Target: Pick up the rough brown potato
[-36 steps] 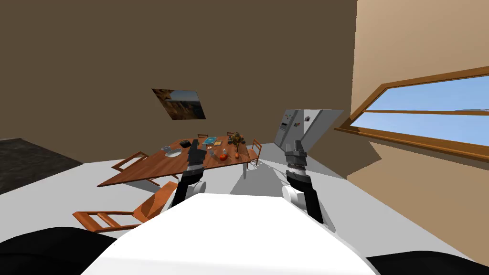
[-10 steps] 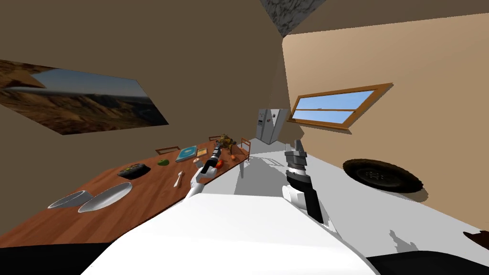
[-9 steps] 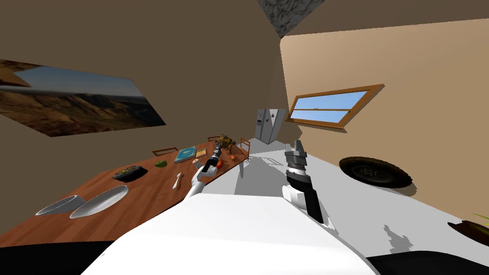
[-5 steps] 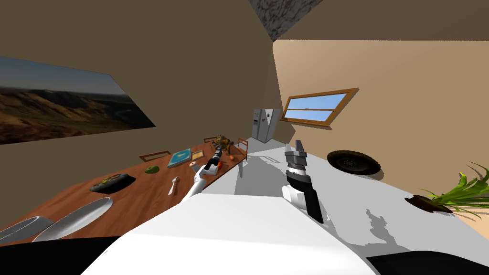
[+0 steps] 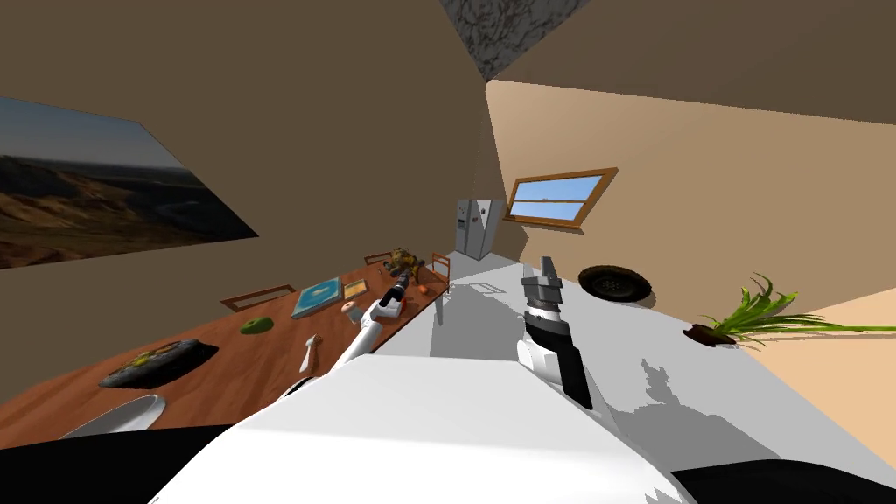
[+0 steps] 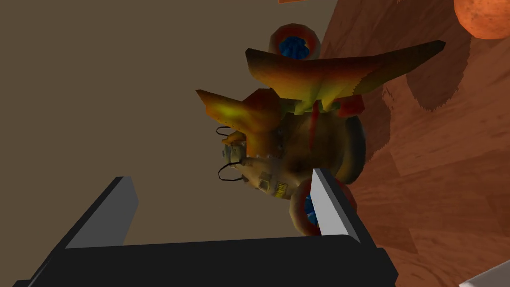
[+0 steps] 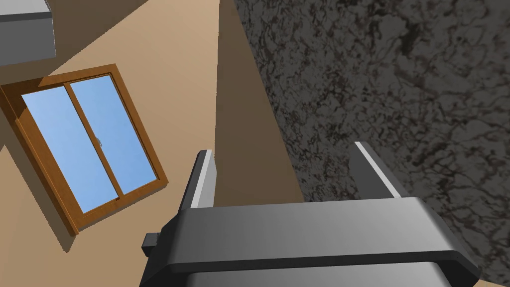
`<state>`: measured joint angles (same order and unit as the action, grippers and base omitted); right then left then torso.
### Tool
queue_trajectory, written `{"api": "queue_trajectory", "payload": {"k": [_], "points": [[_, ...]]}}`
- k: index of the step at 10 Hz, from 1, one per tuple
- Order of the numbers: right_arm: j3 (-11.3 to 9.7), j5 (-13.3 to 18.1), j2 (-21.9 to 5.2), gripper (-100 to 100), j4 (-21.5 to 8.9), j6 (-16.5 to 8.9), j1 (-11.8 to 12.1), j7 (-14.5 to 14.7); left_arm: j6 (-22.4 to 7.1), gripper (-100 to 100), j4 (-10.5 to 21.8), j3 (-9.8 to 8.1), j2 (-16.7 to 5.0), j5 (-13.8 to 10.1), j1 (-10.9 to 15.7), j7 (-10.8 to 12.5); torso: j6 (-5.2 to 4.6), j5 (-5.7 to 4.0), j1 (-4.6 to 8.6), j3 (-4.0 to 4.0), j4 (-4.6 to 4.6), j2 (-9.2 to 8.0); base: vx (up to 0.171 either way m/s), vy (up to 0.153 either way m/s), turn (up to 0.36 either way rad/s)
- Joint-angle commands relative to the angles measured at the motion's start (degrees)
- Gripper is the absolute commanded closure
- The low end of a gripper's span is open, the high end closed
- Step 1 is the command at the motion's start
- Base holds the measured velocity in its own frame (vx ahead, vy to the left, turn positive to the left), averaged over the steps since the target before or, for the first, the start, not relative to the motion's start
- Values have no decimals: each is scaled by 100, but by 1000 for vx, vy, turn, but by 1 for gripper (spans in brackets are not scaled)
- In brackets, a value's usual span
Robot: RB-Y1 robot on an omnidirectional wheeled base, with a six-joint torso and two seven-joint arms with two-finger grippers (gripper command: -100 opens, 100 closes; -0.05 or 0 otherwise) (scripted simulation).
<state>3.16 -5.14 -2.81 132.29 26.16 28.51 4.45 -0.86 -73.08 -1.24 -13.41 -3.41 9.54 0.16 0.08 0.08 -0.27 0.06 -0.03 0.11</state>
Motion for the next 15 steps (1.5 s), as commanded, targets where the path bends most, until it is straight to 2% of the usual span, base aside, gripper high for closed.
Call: {"api": "queue_trajectory", "payload": {"k": [1,2,3,4,5,6,7,8,9,10,11,12,13,14,15], "points": [[0,0,0,0,0,0,0,0,-13,-100,179,4,-9,-5,43,-1,0,0,0,0,0,0,-11,25,7],[0,0,0,0,0,0,0,0,-174,-100,423,21,-32,-19,255,-8,1,-3,13,3,-1,5,-25,45,-256],[-1,0,0,0,0,0,-1,0,-174,-100,535,21,-32,-19,255,-8,-6,-3,11,1,0,2,-27,58,-134],[0,0,0,0,0,0,0,0,-332,-100,684,37,-54,-32,464,-16,1,-2,7,0,0,1,-40,82,-205],[0,0,0,0,0,0,-1,0,-332,-100,873,37,-54,-32,464,-16,-4,-1,-2,-1,1,-2,-34,76,-139],[0,0,0,0,0,0,0,0,-486,-100,1026,53,-76,-45,668,-25,1,0,-1,-1,0,-2,-39,73,-251],[0,0,0,0,0,0,-1,0,-486,-100,1200,53,-76,-45,668,-25,-4,-1,0,-2,2,-2,-26,64,-110],[0,0,0,0,0,0,1,0,-634,-100,1365,68,-98,-57,866,-37,3,-1,2,1,0,2,-36,69,-209],[0,0,0,0,0,0,-1,0,-634,-100,1543,68,-98,-57,866,-37,-3,-1,1,0,1,0,-36,65,-127],[0,0,0,0,0,0,0,0,-634,-100,1567,68,-98,-57,866,-37,3,-1,1,0,0,-1,-12,27,37],[0,0,0,0,0,0,1,0,-777,-100,1787,83,-120,-69,1056,-52,3,-3,12,3,-1,7,-19,37,-220],[0,0,0,0,0,0,0,0,-777,-100,1893,83,-120,-69,1056,-52,-4,-4,13,3,-1,7,-19,48,-137],[0,0,0,0,0,0,1,0,-913,-100,2074,97,-142,-81,1236,-70,2,-3,10,4,-1,7,-29,58,-168],[0,0,0,0,0,0,0,0,-913,-100,2207,97,-142,-81,1236,-70,-1,-2,5,2,0,5,-32,57,-116],[0,0,0,0,0,0,1,0,-1041,-100,2433,110,-165,-91,1404,-91,3,-1,5,2,-1,3,-31,66,-208]]}}
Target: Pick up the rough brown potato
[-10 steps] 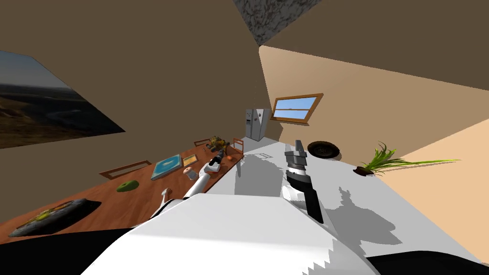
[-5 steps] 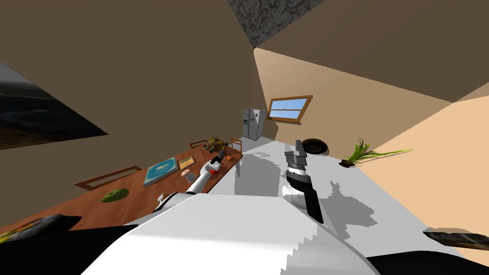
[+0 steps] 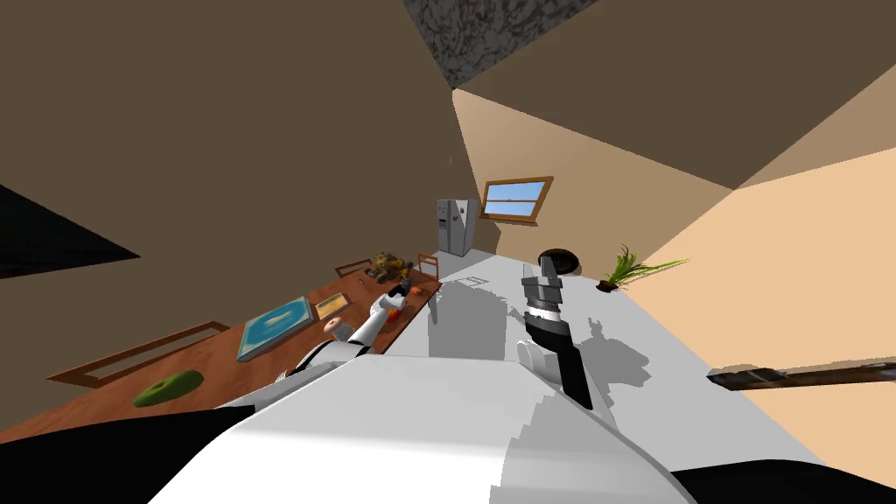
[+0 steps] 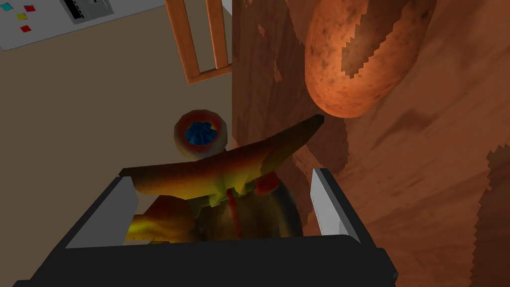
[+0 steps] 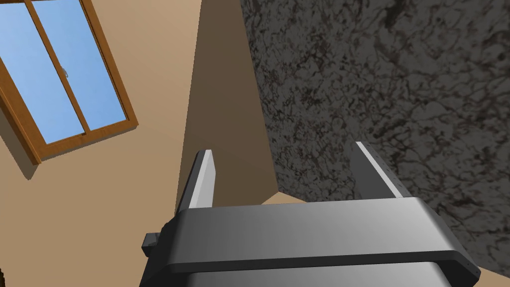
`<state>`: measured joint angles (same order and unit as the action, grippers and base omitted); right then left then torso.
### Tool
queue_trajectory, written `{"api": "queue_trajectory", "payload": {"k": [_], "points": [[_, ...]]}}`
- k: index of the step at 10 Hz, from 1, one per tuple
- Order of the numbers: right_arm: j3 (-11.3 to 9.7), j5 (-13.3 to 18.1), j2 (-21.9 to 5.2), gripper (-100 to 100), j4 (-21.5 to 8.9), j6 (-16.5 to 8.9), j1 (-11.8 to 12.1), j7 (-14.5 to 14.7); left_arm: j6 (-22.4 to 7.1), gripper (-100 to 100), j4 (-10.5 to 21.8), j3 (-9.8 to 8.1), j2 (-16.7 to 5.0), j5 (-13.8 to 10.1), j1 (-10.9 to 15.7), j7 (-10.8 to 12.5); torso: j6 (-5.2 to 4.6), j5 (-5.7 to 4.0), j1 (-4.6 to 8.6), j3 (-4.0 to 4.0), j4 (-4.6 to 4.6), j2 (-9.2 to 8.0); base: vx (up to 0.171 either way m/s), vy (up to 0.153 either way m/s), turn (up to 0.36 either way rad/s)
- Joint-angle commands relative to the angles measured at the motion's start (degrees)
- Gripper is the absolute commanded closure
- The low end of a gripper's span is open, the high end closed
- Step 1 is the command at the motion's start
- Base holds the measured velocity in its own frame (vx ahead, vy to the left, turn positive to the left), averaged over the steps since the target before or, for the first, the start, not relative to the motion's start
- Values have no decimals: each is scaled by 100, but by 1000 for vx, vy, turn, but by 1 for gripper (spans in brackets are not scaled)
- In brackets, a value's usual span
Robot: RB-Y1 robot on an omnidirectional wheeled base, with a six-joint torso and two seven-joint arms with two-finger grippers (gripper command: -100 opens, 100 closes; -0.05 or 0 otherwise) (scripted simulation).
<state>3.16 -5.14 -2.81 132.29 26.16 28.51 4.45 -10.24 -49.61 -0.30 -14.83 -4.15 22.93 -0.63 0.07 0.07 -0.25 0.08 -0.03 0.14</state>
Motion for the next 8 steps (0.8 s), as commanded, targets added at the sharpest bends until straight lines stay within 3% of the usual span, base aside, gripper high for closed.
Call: {"api": "queue_trajectory", "payload": {"k": [1,8], "points": [[0,0,0,0,0,0,0,0,-102,-100,160,16,-23,-17,65,-11,0,0,0,0,0,0,-27,53,-105],[0,0,0,0,0,0,1,0,-527,-100,1200,60,-107,-50,615,-122,6,-1,7,4,-2,8,-20,40,-131]]}}
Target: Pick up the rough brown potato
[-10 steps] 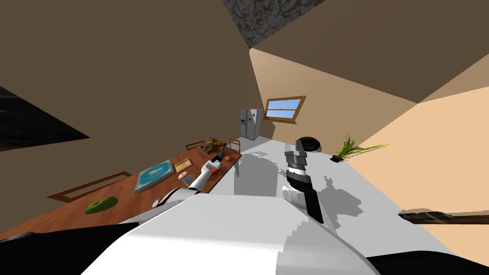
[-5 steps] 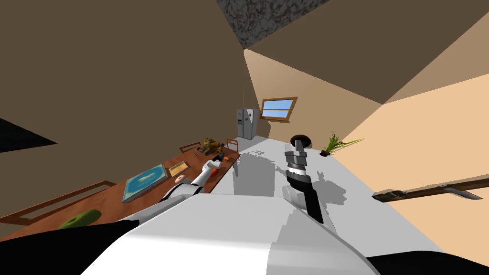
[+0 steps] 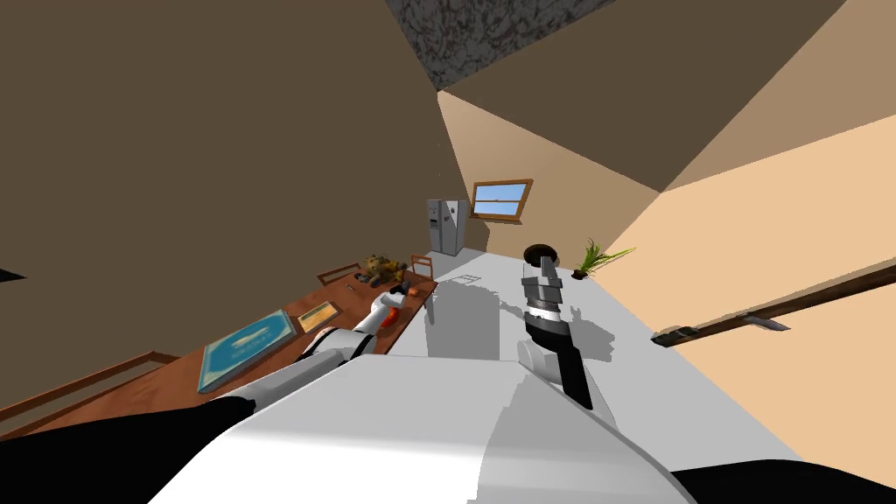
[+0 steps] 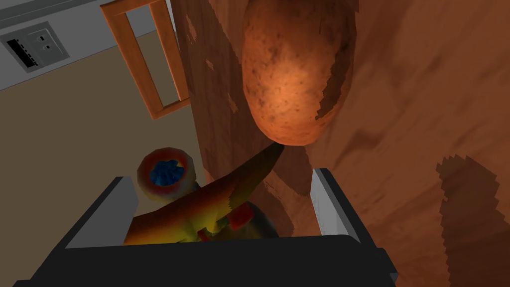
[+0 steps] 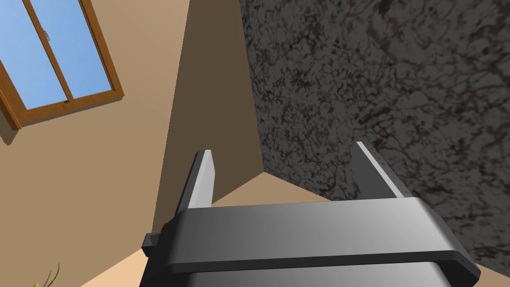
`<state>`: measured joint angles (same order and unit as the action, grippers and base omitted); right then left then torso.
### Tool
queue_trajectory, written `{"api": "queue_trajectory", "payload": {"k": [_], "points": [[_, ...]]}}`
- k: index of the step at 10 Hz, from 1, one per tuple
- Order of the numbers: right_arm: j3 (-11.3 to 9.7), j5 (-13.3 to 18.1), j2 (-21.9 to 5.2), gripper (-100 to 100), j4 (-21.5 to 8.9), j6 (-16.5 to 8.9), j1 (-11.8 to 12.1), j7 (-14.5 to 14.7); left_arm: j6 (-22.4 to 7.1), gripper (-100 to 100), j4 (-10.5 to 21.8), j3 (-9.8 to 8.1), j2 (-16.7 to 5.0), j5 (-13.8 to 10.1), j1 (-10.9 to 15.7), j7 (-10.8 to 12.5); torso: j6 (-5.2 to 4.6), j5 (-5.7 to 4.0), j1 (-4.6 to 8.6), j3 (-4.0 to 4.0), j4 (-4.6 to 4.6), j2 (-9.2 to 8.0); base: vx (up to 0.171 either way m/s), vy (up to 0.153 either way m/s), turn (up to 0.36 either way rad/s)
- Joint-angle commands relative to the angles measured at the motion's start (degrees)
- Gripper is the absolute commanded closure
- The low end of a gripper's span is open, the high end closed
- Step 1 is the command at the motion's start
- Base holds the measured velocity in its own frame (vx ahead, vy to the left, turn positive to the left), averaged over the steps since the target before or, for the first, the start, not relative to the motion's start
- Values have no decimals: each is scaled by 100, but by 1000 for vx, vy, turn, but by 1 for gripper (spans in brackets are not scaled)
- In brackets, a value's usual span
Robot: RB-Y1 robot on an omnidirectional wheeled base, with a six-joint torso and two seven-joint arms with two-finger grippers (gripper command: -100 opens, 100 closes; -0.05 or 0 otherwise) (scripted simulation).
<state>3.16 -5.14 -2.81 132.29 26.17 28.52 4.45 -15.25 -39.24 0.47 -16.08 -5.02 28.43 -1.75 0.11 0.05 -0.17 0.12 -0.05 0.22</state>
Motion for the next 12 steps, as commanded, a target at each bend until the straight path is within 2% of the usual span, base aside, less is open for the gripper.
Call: {"api": "queue_trajectory", "payload": {"k": [1,3,4,8,9,10,11,12], "points": [[0,0,0,0,0,0,0,0,-26,-100,167,-18,18,37,65,-11,0,0,0,0,0,0,-14,33,-90],[0,0,0,0,0,0,0,0,-185,-100,584,-1,-11,26,265,-71,-1,-1,5,1,0,1,-15,33,-176],[0,0,0,0,0,0,0,0,-185,-100,584,-1,-11,26,265,-71,1,0,2,0,0,0,-14,39,-51],[0,0,0,0,0,0,0,0,-433,-100,1293,25,-32,12,591,-188,1,0,0,2,-1,3,-9,36,-140],[0,0,0,0,0,0,1,0,-390,-100,1173,19,-30,28,540,-164,3,0,0,2,-1,4,-2,18,-26],[0,0,0,0,0,0,1,0,-425,0,1170,18,-27,38,540,-159,5,-1,6,3,-1,5,0,0,0],[0,0,0,0,0,0,1,0,-560,-100,884,-13,-7,178,276,-9,5,-2,11,4,-2,7,16,20,-133],[0,0,0,0,0,0,1,0,-560,-100,796,-13,-7,178,276,-9,2,-1,7,6,-3,10,20,27,-83]]}}
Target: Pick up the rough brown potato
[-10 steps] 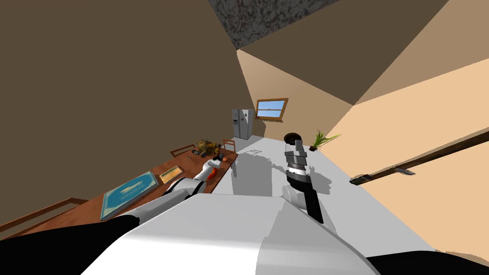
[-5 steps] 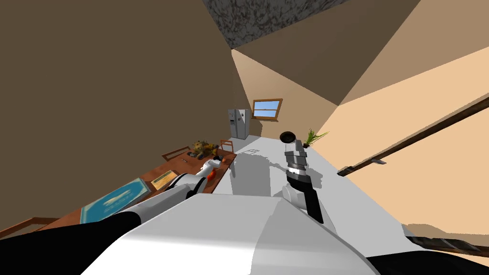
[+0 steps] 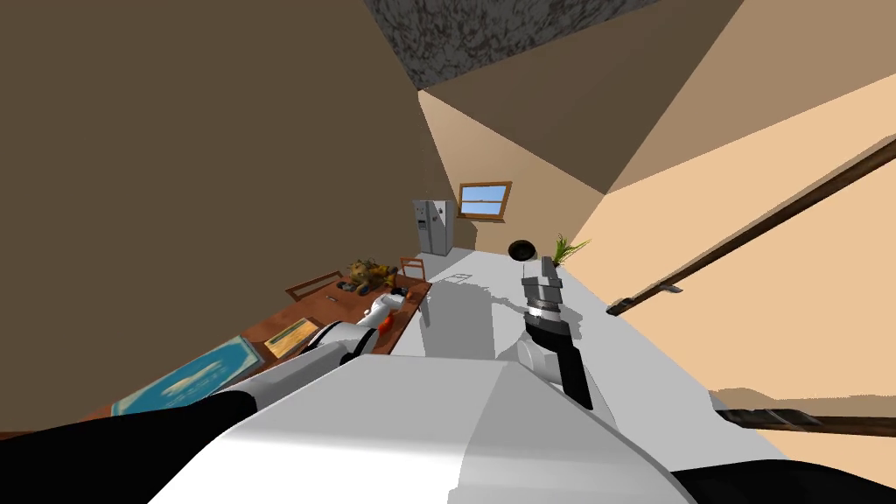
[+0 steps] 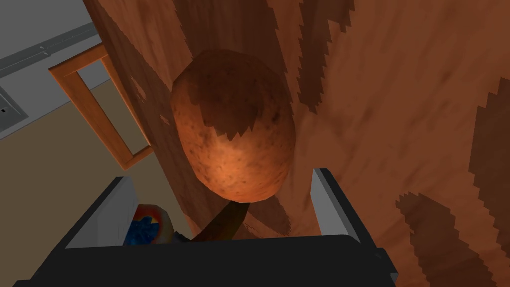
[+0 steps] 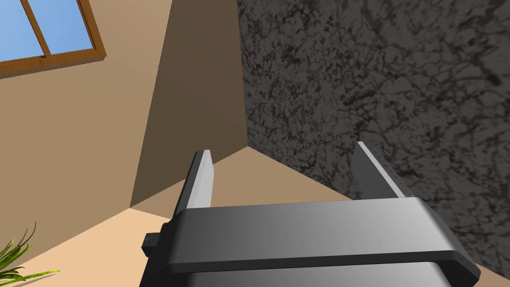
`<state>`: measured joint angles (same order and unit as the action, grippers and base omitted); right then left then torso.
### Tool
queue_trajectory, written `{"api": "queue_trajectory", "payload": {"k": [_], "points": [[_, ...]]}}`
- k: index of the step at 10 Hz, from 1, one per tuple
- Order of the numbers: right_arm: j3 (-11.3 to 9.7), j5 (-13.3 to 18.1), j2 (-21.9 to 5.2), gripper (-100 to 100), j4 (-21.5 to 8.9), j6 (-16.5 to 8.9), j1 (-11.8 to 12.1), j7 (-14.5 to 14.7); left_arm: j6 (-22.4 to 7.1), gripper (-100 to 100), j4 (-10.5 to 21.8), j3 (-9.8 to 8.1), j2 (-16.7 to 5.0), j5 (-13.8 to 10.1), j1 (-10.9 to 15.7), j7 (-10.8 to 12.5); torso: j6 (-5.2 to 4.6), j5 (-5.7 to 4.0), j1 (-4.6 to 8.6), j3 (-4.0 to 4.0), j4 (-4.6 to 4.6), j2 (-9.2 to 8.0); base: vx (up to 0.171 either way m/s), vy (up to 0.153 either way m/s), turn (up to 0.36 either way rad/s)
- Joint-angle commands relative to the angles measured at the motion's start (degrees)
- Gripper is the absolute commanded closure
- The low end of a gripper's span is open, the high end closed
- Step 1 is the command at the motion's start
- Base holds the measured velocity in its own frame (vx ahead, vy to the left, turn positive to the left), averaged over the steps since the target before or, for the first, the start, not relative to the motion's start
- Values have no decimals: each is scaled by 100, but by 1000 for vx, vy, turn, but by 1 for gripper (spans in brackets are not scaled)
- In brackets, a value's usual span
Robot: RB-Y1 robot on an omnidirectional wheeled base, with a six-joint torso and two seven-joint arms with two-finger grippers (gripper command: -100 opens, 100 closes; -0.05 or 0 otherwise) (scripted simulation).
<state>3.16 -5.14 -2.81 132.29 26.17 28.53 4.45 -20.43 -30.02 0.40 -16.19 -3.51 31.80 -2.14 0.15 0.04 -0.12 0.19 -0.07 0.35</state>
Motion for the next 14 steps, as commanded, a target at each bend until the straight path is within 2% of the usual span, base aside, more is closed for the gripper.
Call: {"api": "queue_trajectory", "payload": {"k": [1,2,3,4,5,7,8,10,11,12,13,14], "points": [[0,0,0,0,0,0,0,0,-181,-100,-286,-35,24,168,-286,182,0,0,0,0,0,0,34,32,-130],[0,0,0,0,0,0,0,0,-320,-100,-824,-66,44,310,-590,333,0,1,-3,1,-1,2,37,50,-188],[0,0,0,0,0,0,0,0,-320,-100,-873,-66,44,310,-590,333,-2,2,-9,3,-1,6,23,41,-71],[0,0,0,0,0,0,0,0,-459,-100,-1042,-96,64,452,-829,484,1,1,-6,2,-1,4,26,32,-118],[0,0,0,0,0,0,0,0,-598,-100,-1384,-127,85,594,-1082,635,0,1,-4,2,-1,2,38,43,-178],[0,0,0,0,0,0,0,0,-598,-100,-1620,-127,85,594,-1118,635,1,1,-7,3,-1,5,19,34,-40],[0,0,0,0,0,0,0,0,-737,-100,-1796,-157,105,736,-1368,786,1,0,0,1,0,1,20,26,-98],[0,0,0,0,0,0,0,0,-737,-100,-1994,-157,105,736,-1382,786,0,0,0,1,0,1,11,18,-48],[0,0,0,0,0,0,0,0,-737,-100,-1994,-157,105,736,-1382,786,1,-1,5,-1,0,-1,-1,0,10],[0,0,0,0,0,0,0,0,-876,-100,-2204,-187,125,878,-1635,937,1,-2,9,-2,1,-3,10,18,-112],[0,0,0,0,0,0,0,0,-876,-100,-2360,-187,125,878,-1646,937,-1,-1,4,-1,1,-3,17,27,-104],[0,0,0,0,0,0,0,0,-1014,-100,-2507,-218,145,1020,-1861,1088,0,-1,1,0,0,0,31,33,-144]]}}
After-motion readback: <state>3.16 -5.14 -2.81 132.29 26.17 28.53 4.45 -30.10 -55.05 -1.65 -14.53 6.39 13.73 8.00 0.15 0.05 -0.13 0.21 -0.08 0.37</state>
